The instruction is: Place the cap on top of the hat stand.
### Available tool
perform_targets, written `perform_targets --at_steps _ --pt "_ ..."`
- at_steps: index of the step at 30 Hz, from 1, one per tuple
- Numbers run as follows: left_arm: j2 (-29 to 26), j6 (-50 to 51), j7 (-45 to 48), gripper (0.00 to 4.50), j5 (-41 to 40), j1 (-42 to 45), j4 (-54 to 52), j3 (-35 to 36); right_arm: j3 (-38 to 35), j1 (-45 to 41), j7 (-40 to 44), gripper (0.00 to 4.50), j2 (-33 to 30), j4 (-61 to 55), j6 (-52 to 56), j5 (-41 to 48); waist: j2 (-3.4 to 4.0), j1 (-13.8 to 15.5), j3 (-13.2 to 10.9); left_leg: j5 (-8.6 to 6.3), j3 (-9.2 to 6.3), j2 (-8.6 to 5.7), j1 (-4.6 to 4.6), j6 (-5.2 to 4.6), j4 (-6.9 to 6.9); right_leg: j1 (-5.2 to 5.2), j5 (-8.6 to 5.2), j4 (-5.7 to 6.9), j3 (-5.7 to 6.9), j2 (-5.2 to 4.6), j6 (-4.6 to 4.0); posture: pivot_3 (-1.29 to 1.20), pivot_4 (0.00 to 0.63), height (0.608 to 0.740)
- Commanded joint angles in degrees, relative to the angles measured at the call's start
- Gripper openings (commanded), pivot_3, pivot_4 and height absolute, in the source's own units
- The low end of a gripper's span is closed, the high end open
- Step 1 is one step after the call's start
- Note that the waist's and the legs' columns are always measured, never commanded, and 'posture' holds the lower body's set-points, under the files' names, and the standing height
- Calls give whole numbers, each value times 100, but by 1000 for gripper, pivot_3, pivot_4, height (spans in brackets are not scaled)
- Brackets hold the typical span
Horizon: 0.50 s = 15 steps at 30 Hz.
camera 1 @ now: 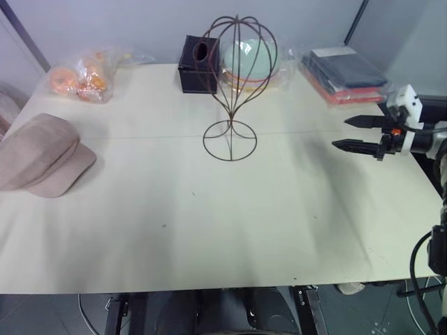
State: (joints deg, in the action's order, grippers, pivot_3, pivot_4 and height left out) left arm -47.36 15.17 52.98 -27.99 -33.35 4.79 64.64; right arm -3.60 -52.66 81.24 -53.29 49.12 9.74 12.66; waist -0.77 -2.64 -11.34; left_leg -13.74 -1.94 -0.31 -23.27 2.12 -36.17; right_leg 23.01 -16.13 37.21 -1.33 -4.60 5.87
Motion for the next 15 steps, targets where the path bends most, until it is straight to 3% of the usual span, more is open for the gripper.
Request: perform_targets --at_steps 1,15 --pt "-176 -1 29 4442 -36 -52 3 283 -218 -173 -33 4500 -57 -179 -17 113 0 2 0 0 0 0 0 0 0 0 0 0 0 0 0 0 150 740" --pt "-219 447 -15 4442 -156 -48 -368 390 -181 -106 -61 4500 -44 -347 158 100 -1 3 1 0 6 3 -1 0 0 7 2 4 -7 4 1 0 150 740"
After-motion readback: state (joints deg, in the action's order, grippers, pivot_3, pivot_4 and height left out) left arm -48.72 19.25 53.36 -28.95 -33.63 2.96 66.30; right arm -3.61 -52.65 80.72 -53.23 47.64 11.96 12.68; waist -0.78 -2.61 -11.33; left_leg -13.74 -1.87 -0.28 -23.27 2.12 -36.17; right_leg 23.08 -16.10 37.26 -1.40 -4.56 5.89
